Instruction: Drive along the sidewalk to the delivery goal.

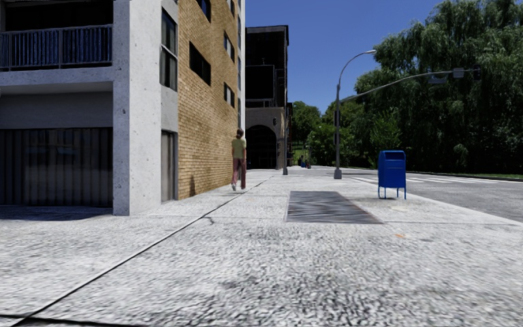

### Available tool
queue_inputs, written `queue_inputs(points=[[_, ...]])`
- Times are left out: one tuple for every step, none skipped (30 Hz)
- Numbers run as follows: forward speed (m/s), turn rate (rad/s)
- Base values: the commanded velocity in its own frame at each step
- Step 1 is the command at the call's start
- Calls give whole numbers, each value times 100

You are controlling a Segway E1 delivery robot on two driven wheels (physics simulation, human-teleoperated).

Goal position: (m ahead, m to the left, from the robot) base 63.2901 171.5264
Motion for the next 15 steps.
queue_inputs(points=[[200,0],[200,0],[200,0],[200,0],[200,0],[200,0],[200,0],[200,0],[200,0],[200,0],[200,0],[200,0],[200,0],[200,0],[200,0]])
